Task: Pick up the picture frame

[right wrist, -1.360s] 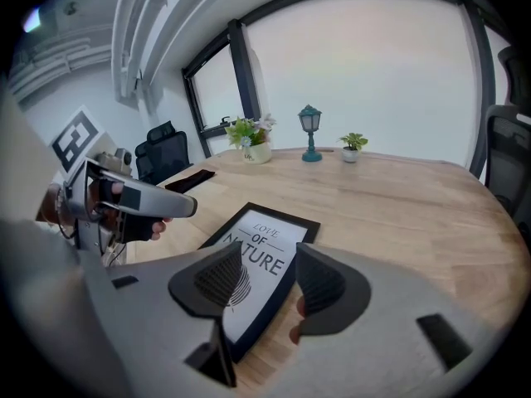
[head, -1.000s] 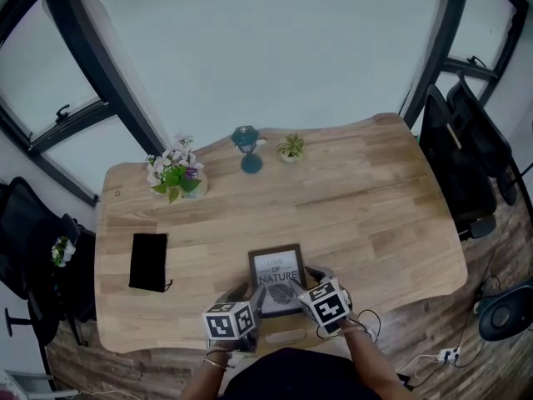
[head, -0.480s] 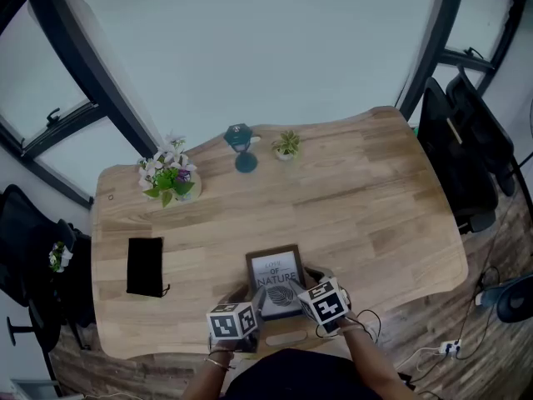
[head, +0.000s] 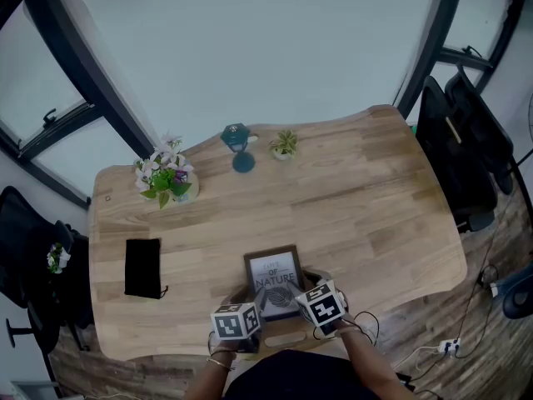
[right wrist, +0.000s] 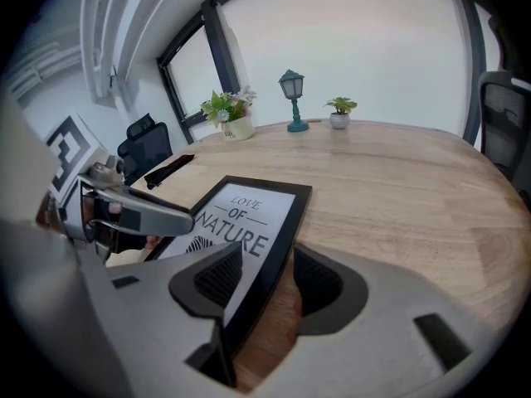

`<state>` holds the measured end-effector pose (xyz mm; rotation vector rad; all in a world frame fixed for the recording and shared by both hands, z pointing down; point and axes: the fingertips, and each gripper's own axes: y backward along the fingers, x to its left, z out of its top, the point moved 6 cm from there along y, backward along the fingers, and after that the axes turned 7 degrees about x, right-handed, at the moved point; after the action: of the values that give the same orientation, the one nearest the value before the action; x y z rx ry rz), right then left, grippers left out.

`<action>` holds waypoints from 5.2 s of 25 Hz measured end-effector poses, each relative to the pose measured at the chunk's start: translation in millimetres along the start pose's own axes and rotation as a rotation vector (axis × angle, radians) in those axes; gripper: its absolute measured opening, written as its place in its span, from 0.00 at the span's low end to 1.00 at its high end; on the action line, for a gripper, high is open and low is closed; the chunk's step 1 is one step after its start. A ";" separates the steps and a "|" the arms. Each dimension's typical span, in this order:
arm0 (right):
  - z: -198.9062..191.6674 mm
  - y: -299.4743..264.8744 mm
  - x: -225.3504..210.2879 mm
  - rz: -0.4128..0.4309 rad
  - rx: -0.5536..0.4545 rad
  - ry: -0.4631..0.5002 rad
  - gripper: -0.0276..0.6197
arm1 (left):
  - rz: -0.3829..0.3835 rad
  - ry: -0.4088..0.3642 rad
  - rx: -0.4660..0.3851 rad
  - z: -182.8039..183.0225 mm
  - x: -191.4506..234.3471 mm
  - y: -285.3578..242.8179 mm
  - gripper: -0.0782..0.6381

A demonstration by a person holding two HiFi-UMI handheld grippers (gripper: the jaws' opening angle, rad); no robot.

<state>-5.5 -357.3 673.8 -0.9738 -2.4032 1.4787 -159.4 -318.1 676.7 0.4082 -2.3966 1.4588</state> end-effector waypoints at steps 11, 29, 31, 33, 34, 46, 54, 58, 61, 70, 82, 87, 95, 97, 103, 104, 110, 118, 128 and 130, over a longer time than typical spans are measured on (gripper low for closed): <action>-1.0 -1.4 -1.1 0.017 -0.020 -0.009 0.32 | 0.078 -0.025 -0.007 4.7 0.6 4.6 0.34; -1.9 2.8 -7.9 -0.006 -0.054 -0.057 0.20 | 0.113 0.019 -0.004 5.0 2.7 8.3 0.24; -2.2 4.4 -9.0 -0.013 -0.059 -0.056 0.20 | 0.109 0.016 -0.009 4.0 1.1 9.3 0.24; -2.4 6.4 -9.6 -0.019 -0.066 -0.054 0.19 | 0.105 0.022 -0.012 3.3 0.2 9.7 0.23; -2.3 7.4 -9.4 -0.021 -0.069 -0.053 0.19 | 0.103 0.025 -0.013 3.3 0.0 10.2 0.23; 4.7 30.8 -5.3 -0.063 -0.142 -0.016 0.18 | 0.093 0.004 -0.063 5.5 -10.5 25.2 0.21; 9.9 45.6 -1.9 -0.082 -0.202 0.001 0.17 | 0.086 -0.018 -0.115 7.9 -17.9 36.0 0.21; 12.7 55.2 -0.2 -0.095 -0.228 0.012 0.17 | 0.080 -0.032 -0.148 10.1 -22.7 43.8 0.21; 14.8 62.4 2.8 -0.103 -0.252 0.022 0.17 | 0.079 -0.044 -0.169 10.7 -25.8 49.6 0.21; 20.3 87.1 16.8 -0.117 -0.318 0.041 0.17 | 0.077 -0.078 -0.249 12.3 -33.9 76.0 0.21; 18.7 118.8 40.5 -0.129 -0.396 0.028 0.16 | 0.072 -0.150 -0.313 8.3 -45.0 116.8 0.21; 12.7 129.8 51.6 -0.142 -0.407 0.036 0.16 | 0.067 -0.160 -0.328 1.3 -48.0 132.4 0.21; 6.5 154.5 66.6 -0.141 -0.457 0.024 0.16 | 0.059 -0.192 -0.381 -5.5 -59.8 160.5 0.21; 3.5 161.6 69.6 -0.143 -0.470 0.022 0.16 | 0.054 -0.198 -0.392 -8.6 -64.1 166.8 0.21; -1.2 186.0 77.2 -0.171 -0.527 0.025 0.16 | 0.047 -0.235 -0.438 -12.6 -79.7 186.7 0.21; -2.2 189.8 79.0 -0.172 -0.537 0.025 0.16 | 0.046 -0.243 -0.444 -13.1 -81.9 190.3 0.21; -4.3 214.5 87.4 -0.187 -0.580 0.030 0.16 | 0.033 -0.262 -0.479 -15.6 -95.4 210.0 0.21; -10.8 245.5 102.4 -0.191 -0.652 0.033 0.16 | 0.036 -0.304 -0.539 -22.2 -113.1 241.8 0.21; -22.9 279.5 126.9 -0.188 -0.735 0.052 0.16 | 0.032 -0.315 -0.607 -39.2 -128.3 281.4 0.21; -26.1 283.6 131.7 -0.179 -0.744 0.056 0.16 | 0.027 -0.304 -0.620 -44.7 -128.9 287.7 0.21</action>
<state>30.0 -173.7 421.8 -0.8491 -2.9472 0.4675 -149.8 -140.2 412.8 0.4613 -2.9295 0.6236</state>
